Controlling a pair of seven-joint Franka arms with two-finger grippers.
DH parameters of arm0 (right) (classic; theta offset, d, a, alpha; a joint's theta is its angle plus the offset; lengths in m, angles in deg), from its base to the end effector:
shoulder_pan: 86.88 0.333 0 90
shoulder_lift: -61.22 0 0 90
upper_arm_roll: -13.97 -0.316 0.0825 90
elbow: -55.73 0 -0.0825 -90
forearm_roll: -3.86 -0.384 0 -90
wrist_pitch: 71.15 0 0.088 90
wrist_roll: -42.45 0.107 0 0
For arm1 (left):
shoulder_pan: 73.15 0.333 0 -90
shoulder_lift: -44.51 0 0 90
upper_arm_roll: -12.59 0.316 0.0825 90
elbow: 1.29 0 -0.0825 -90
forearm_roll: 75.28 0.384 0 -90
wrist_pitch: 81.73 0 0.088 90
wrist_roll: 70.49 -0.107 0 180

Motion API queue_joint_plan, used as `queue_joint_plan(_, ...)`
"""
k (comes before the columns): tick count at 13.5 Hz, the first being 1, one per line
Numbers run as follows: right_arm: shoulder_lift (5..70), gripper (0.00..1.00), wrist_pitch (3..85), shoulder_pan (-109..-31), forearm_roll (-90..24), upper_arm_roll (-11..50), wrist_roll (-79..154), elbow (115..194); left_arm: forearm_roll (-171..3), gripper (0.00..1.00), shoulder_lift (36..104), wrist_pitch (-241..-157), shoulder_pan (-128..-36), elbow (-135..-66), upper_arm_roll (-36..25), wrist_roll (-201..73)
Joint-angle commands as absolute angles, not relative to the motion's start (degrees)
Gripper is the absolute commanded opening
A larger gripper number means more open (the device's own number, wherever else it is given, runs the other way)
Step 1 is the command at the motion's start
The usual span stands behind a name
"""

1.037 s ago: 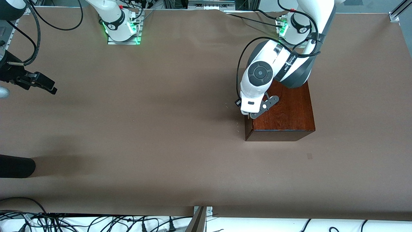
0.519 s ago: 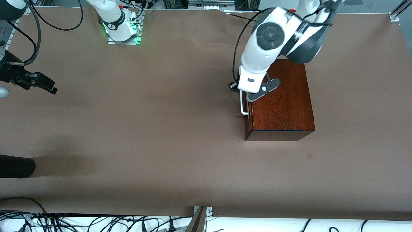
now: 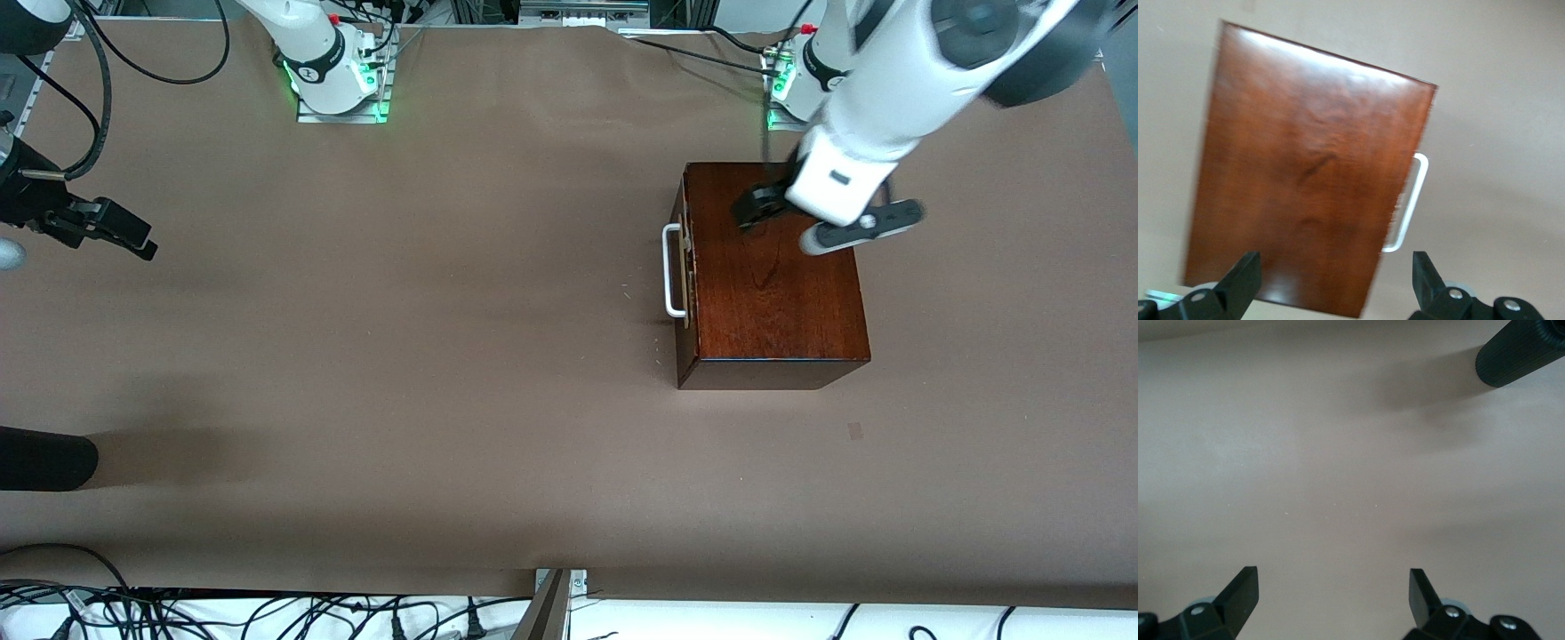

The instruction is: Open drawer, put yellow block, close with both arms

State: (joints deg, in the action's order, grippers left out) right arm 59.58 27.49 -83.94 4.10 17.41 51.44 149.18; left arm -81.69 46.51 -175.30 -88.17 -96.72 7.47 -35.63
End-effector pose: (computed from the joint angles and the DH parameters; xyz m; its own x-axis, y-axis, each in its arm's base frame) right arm 0.5757 -0.0050 0.5933 0.9845 -0.1641 0.0621 -0.1642 -0.9864 -0.0039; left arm 0.5274 -0.2046 0.5661 0.9583 0.2593 -0.1205 0.2672 -0.9621 0.0547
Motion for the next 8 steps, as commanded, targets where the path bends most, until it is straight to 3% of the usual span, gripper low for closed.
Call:
queue_joint_plan(1,59.7,1.0,26.7,-84.3,3.2,17.2,51.1,148.5,-82.8,1.0,42.2,-172.3,-86.9,-98.3,12.6,-48.6)
queue_joint_plan(4,59.7,1.0,26.5,-84.3,3.2,17.3,51.1,148.5,-81.0,1.0,40.5,-171.8,-86.9,-98.3,18.1,-60.0)
queue_joint_plan(8,59.7,1.0,25.9,-84.3,3.2,17.4,51.2,148.5,-77.0,1.0,40.3,-170.9,-86.2,-97.4,19.3,-63.8)
